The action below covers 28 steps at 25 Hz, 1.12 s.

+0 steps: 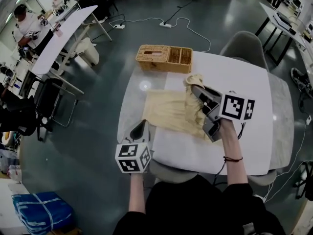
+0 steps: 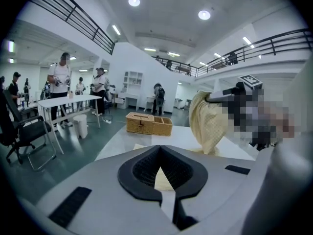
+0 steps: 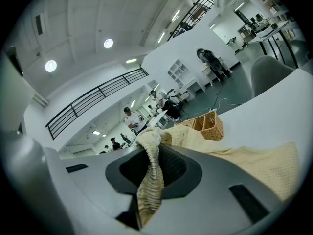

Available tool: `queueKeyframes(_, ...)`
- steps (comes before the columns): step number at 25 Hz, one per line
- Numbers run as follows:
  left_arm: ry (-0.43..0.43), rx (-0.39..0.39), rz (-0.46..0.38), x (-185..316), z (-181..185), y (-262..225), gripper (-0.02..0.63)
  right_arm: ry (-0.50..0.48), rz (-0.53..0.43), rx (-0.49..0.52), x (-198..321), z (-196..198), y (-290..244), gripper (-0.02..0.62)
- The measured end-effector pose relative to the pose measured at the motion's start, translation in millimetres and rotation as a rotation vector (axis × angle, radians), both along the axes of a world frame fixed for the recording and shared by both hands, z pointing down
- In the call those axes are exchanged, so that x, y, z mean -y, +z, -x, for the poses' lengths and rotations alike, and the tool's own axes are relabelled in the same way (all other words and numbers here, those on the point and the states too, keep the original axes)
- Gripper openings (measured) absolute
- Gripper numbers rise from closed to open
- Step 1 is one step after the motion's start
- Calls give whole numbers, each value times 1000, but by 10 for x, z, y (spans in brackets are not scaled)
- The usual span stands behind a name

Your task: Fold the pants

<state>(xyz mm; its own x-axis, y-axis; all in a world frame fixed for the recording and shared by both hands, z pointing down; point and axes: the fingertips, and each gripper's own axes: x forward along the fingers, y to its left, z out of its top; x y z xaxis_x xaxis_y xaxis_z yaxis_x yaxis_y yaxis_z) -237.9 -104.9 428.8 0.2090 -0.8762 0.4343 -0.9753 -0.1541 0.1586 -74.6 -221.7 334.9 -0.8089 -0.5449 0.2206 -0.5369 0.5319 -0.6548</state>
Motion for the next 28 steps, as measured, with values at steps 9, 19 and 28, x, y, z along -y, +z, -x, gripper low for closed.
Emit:
queueKeyframes(9, 77, -19, 44, 113, 389, 202, 8, 59, 54, -122, 90, 530, 470, 57)
queueKeyframes(19, 123, -42, 89, 186, 666, 485, 8, 101, 106, -297, 267, 1066, 1116, 57)
queueKeyframes(28, 125, -58, 121, 199, 795, 695, 8, 121, 144, -470, 324, 1318, 1676, 57)
